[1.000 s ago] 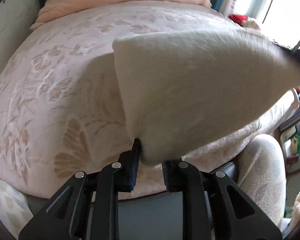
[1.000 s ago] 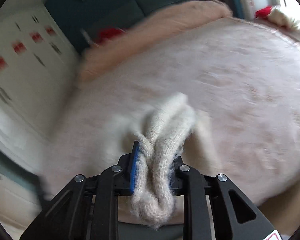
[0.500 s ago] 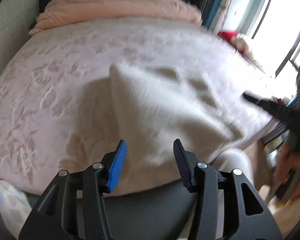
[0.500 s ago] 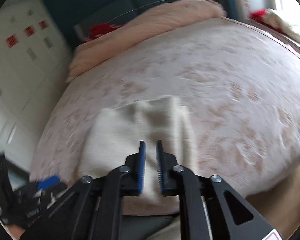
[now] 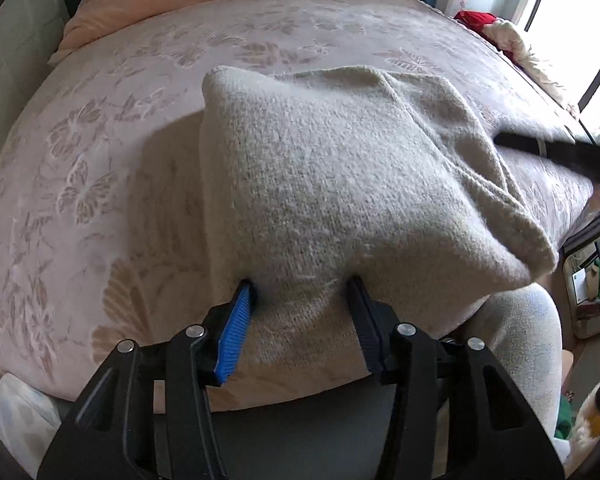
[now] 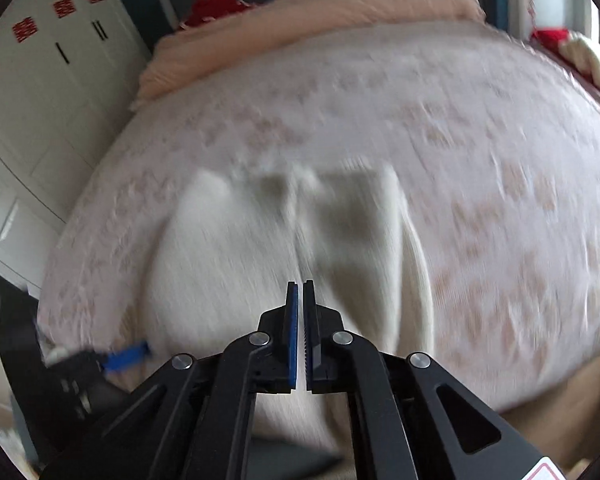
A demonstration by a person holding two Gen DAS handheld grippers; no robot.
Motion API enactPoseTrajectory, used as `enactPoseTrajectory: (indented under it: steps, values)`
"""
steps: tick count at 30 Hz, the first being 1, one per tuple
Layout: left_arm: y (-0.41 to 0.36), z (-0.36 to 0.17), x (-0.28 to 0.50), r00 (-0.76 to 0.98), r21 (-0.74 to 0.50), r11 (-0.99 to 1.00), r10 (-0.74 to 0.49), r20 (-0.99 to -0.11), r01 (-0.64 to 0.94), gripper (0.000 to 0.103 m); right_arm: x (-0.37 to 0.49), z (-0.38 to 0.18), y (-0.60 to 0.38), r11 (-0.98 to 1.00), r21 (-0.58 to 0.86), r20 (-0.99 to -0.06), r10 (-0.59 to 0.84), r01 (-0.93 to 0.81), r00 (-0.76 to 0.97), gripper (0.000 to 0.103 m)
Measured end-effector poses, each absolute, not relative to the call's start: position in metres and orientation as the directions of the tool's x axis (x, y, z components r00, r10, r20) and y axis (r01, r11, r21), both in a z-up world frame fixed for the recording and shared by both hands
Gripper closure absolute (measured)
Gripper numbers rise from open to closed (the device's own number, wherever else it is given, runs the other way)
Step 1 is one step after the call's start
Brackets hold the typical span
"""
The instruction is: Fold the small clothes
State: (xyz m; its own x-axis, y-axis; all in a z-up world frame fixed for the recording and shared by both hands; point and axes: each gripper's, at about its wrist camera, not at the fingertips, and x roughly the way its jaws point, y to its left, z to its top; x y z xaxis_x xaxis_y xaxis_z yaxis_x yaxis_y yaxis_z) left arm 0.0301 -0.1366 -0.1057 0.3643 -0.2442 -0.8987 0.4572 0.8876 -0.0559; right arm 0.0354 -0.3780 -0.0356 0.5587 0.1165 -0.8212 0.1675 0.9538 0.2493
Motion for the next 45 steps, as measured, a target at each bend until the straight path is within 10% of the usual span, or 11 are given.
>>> enactPoseTrajectory:
  steps: [4,11,20,37,39,43,45]
  values:
    - [-0.141,-0.105,0.031,0.357,-0.045,0.883,-0.234,-0.904,0.466,0.055,0.077,-0.108,-0.383,0.975,0.114,-0.917,0.028,0.193,0.398,0.103]
    - [-0.138,-0.107,0.029,0.361,-0.044,0.886,-0.233,-0.903,0.461,0.053,0.082,-0.043,-0.364,0.949,0.264,-0.842,0.14,0.171,0.522,0.095]
    - [-0.141,-0.105,0.03,0.353,-0.037,0.886,-0.223,-0.909,0.463,0.052,0.152,-0.103,-0.352,0.969,0.171,-0.926,0.095,0.18,0.365,0.103]
    - [-0.145,-0.107,0.022,0.366,-0.006,0.871,-0.212,-0.906,0.49,0.049,-0.028,-0.088,-0.379,0.899,0.315,-0.87,0.146,0.304,0.47,0.103]
    - [-0.14,-0.104,0.023,0.358,-0.026,0.874,-0.226,-0.906,0.485,0.047,-0.025,-0.072,-0.382,0.903,0.305,-0.853,0.119,0.302,0.507,0.097]
    - [-0.128,-0.112,0.031,0.322,-0.071,0.902,-0.224,-0.92,0.425,0.035,-0.004,-0.066,-0.403,0.893,0.258,-0.844,0.022,0.37,0.535,0.045]
    - [-0.124,-0.115,0.033,0.307,-0.098,0.91,-0.235,-0.922,0.402,0.034,0.013,-0.078,-0.409,0.885,0.292,-0.856,0.073,0.363,0.511,0.046]
